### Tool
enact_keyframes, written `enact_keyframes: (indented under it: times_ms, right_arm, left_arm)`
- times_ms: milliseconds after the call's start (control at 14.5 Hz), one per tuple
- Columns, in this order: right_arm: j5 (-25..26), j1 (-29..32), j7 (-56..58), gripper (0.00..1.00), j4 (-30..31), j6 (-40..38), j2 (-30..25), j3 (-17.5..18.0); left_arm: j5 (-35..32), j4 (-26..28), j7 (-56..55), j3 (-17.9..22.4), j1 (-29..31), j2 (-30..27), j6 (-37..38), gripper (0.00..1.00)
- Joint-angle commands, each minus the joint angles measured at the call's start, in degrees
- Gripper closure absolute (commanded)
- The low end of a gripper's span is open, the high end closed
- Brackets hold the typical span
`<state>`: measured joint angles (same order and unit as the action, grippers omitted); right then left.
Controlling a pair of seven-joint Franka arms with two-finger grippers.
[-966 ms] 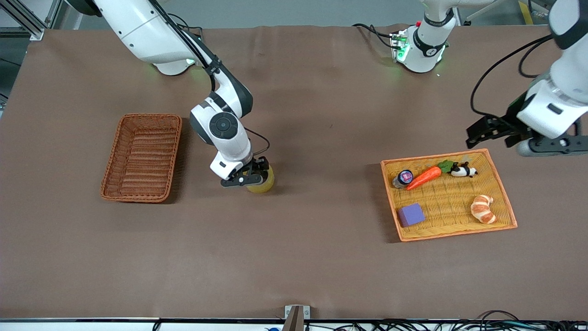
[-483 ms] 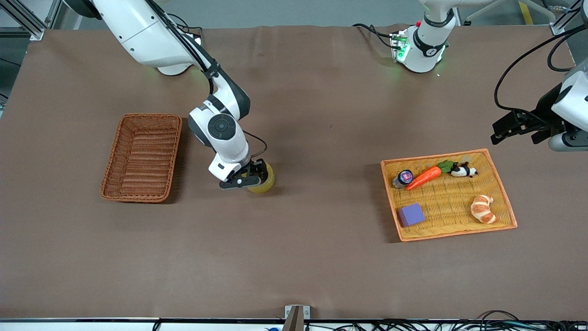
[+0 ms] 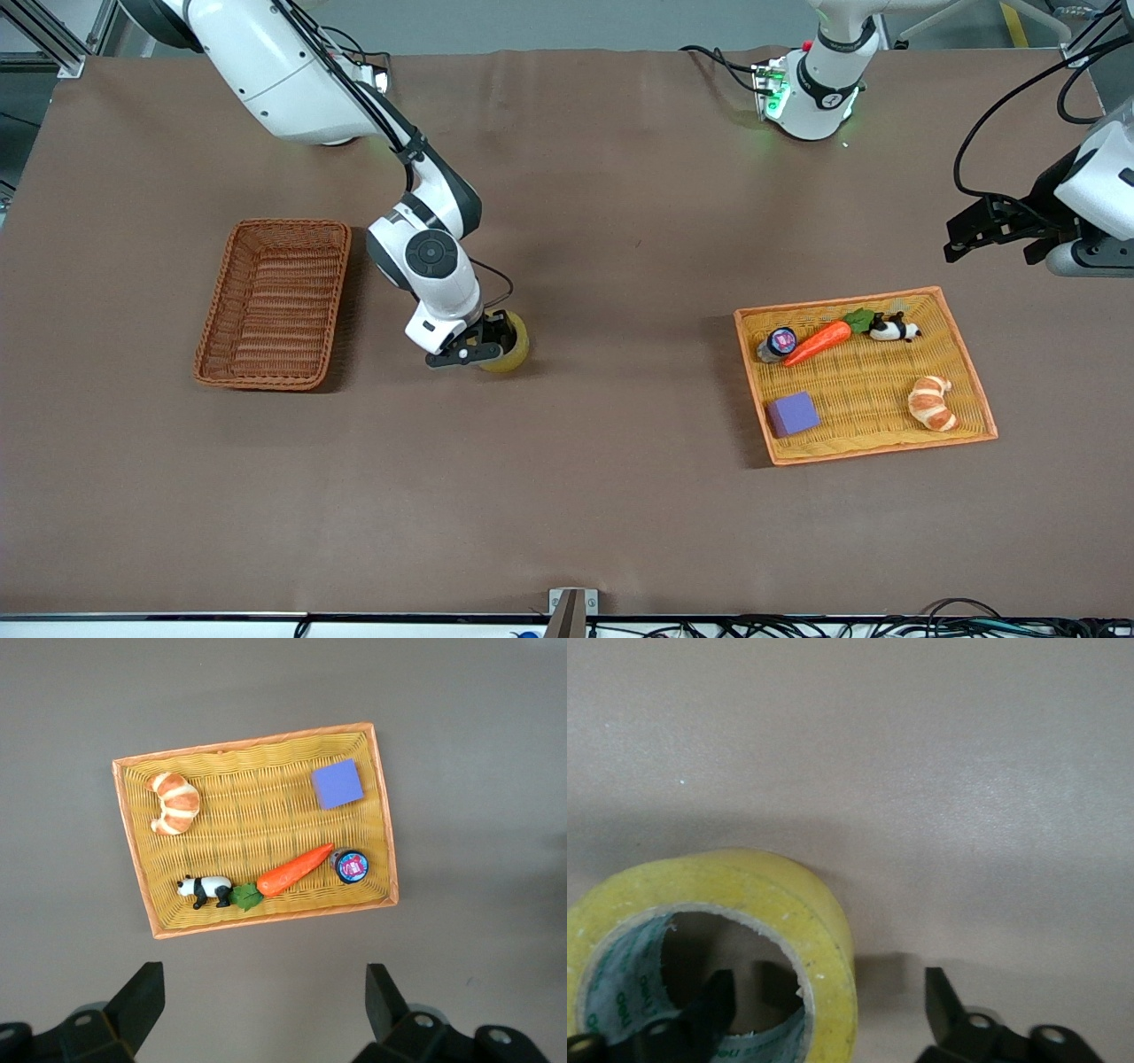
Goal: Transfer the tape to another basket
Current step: 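Grasp the tape roll rim with the right gripper, then carry the tape with the right gripper over the brown basket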
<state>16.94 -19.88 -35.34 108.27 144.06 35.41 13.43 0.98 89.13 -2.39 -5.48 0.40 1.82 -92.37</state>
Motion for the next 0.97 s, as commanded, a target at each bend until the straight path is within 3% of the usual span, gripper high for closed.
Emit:
enact_keyframes:
  times_ms: [0,69,414,483,621,897]
  right_arm:
    - [1.52,0.72,-1.65,0.76,0.45,0.61,-0.34,0.63]
    - [1.52,0.89,-3.31,1.00,0.10,0.17,-0.34,0.71]
    - [0.82,2.20,-4.74,1.00,-1.48,-0.79,-0.95,1.15]
    - [0.73,2.65,-4.82,1.00,-1.83,-3.93,-1.92,1.59]
    - [-0.58,3.79,-4.74,1.00,-4.55,-12.36,-5.78,2.03]
    - [-1.82,7.65,-0.71,1.00,-4.29,-21.61,-15.17,1.77]
  left_arm:
    - [-1.33,0.08,0.11,-0.41,-0.31,0.03,0.79,0.00]
    - [-1.51,0.08,-0.77,-0.41,-0.22,0.20,0.79,0.00]
    - [-2.74,-0.27,-2.36,-0.59,-0.66,1.52,0.17,0.00]
    - [-2.74,-0.45,-2.27,-0.59,-0.49,1.44,0.17,0.00]
    - [-2.83,-0.54,-2.18,-0.59,-0.40,1.00,0.17,0.00]
    - [-2.56,-1.33,-2.18,-0.76,-0.40,0.12,-0.44,0.00]
